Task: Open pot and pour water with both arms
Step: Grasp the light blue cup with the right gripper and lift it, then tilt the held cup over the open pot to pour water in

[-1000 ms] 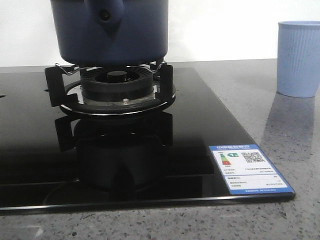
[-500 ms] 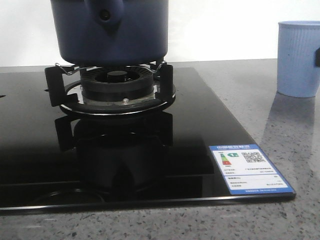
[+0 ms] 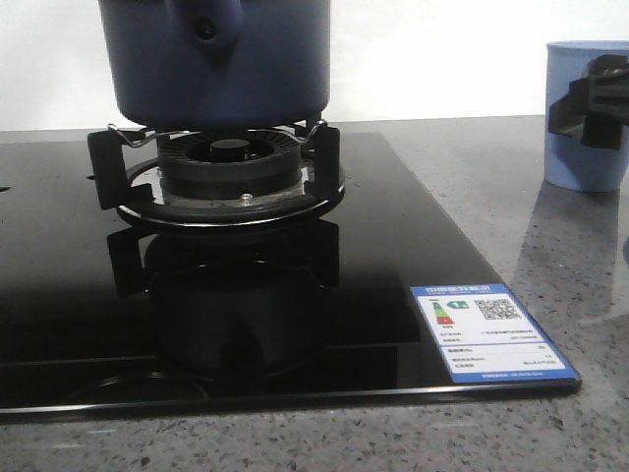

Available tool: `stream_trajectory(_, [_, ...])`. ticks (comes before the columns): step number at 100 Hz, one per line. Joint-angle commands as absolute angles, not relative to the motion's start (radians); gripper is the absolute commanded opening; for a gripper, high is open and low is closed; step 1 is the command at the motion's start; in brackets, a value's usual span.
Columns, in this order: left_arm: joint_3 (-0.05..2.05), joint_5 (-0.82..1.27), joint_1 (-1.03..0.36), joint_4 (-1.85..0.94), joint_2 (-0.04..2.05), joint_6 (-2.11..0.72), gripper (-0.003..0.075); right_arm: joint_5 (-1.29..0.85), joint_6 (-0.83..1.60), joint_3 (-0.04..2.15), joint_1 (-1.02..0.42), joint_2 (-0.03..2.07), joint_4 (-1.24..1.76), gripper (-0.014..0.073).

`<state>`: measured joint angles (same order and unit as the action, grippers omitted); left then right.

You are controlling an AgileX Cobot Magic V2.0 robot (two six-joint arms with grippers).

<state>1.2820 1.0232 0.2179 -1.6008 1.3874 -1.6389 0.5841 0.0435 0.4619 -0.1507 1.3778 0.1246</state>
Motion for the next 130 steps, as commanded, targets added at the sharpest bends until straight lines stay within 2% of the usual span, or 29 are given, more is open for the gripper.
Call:
stream_trajectory(1, [1.32,1.039,0.221,-1.698,1.347,-1.628,0.034,0.708,0.051,0.513,-0.148,1.403,0.114,0.0591])
stream_trajectory(27, [1.32,1.039,0.221,-1.698,1.347,-1.628,0.034,0.802,0.051,0.568,-0.116,1.543,0.132,0.0591])
stream_trajectory(48, [1.32,1.039,0.221,-1.698,1.347,-1.628,0.034,0.834,0.051,0.57,-0.109,1.563,0.128,0.0584])
stream_trajectory(55, [1.32,1.039,0.221,-1.698,1.347,-1.628,0.034,0.836,0.051,0.57,-0.109,1.563,0.119,0.0535])
stream_trajectory(66, [1.32,1.039,0.221,-1.698,1.347,-1.628,0.034,0.839,0.051,0.57,-0.109,1.563,0.117,0.0344])
stream_trajectory(74, [1.32,1.039,0.221,-1.698,1.347,-1.628,0.034,0.839,0.051,0.57,-0.109,1.561,0.115,0.0268])
stream_trajectory(107, [1.32,1.039,0.221,-1.698,1.347,-1.628,0.034,0.695,0.051,0.588,-0.118,1.369,-0.009,0.027])
stream_trajectory(130, [1.32,1.035,0.221,-1.698,1.347,-1.628,0.034,0.382,0.051,0.759,-0.221,1.263,-0.125,0.027])
